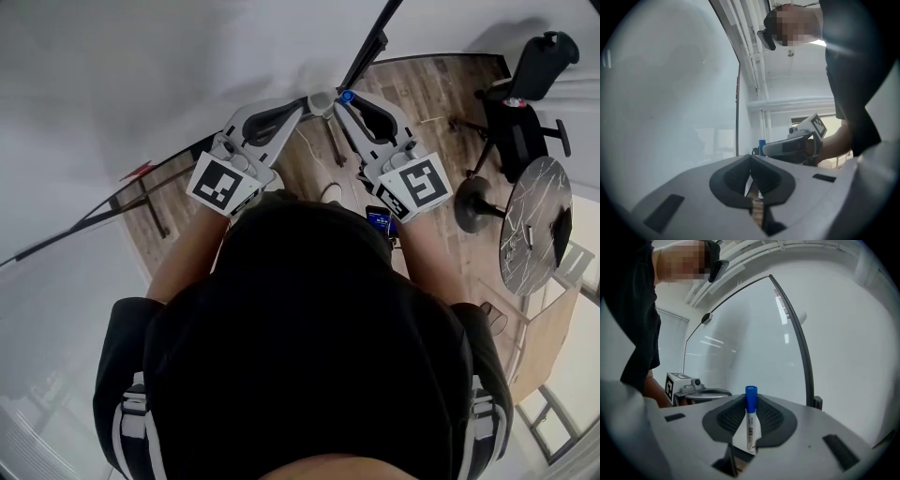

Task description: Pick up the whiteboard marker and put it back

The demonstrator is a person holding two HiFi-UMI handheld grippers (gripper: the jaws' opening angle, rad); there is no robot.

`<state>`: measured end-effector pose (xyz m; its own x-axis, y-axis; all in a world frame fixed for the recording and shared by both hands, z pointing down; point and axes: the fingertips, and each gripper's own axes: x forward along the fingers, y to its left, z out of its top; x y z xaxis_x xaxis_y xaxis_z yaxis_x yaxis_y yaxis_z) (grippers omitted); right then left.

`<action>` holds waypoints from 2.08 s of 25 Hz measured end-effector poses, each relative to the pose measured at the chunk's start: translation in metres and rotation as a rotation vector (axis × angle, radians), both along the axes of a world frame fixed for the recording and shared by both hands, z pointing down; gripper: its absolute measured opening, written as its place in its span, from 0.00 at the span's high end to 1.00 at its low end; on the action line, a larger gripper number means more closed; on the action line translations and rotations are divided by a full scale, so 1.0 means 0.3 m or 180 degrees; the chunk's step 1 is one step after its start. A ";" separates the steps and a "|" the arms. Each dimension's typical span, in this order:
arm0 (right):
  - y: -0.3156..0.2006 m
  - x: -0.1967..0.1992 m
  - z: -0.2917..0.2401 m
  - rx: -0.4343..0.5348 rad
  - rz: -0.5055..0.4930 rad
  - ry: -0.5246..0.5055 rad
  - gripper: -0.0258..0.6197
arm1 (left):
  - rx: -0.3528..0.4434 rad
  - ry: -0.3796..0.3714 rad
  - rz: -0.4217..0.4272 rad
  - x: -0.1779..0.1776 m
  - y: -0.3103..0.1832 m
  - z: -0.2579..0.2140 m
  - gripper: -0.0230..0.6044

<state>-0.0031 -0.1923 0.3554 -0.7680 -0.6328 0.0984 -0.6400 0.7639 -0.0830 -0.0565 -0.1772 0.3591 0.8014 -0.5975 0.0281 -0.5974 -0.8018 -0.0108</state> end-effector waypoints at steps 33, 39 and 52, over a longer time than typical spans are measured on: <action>0.093 0.025 0.012 -0.0026 -0.0077 0.0124 0.86 | -0.0123 0.0015 0.0114 0.051 0.046 0.014 0.96; 0.084 0.024 0.009 -0.0035 -0.0076 0.0084 0.86 | -0.0099 0.0031 0.0105 0.047 0.040 0.009 0.96; 0.062 0.007 0.012 -0.0056 -0.0039 0.0025 0.86 | -0.0141 0.0041 0.0057 0.020 0.028 0.037 0.96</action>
